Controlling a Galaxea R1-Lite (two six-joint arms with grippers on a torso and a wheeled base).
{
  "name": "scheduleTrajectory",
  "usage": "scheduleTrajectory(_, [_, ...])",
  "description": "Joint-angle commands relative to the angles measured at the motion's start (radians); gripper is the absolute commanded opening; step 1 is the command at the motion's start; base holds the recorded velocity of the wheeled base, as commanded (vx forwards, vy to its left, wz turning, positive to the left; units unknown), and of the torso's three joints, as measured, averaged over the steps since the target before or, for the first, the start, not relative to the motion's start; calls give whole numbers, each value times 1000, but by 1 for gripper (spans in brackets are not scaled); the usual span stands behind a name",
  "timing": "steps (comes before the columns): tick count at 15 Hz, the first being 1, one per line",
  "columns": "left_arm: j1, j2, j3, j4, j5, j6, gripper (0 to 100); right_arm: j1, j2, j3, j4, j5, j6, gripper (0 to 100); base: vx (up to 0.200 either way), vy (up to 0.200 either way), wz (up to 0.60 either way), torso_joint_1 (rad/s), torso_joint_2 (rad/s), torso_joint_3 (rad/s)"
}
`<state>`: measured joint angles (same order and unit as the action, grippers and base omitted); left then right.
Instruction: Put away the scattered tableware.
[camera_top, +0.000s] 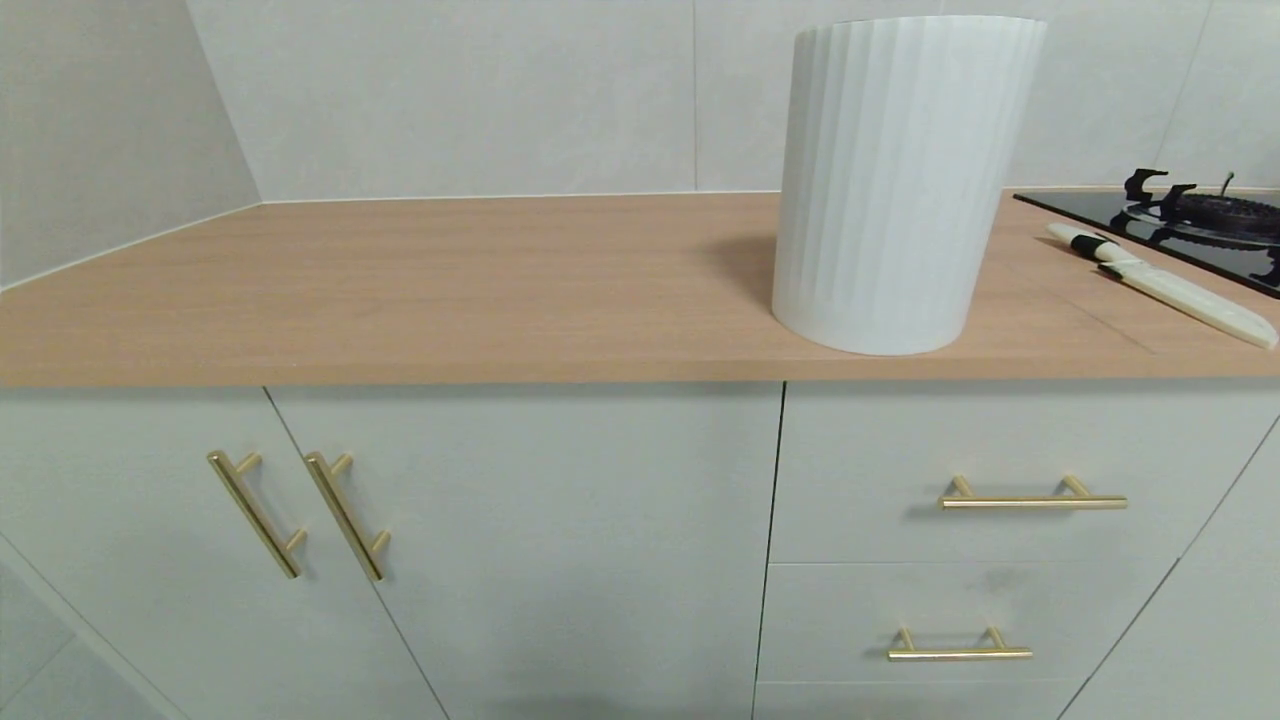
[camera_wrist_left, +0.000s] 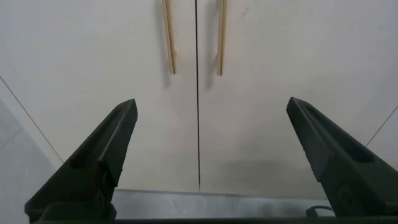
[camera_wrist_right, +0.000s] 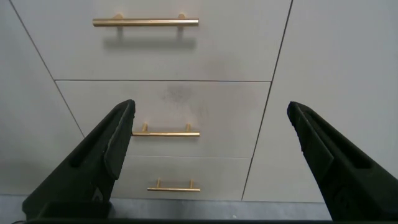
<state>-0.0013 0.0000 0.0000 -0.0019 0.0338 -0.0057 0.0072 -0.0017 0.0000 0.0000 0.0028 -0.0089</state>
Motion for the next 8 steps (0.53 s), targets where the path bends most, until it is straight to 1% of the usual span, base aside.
scheduleTrajectory(1, [0, 2, 0, 0, 0, 0, 100, 0, 2, 0, 0, 0, 0, 100, 0, -200, 0, 2, 2, 2])
scheduleTrajectory(8, [0, 2, 0, 0, 0, 1, 100, 0, 2, 0, 0, 0, 0, 100, 0, -200, 0, 4, 2, 2])
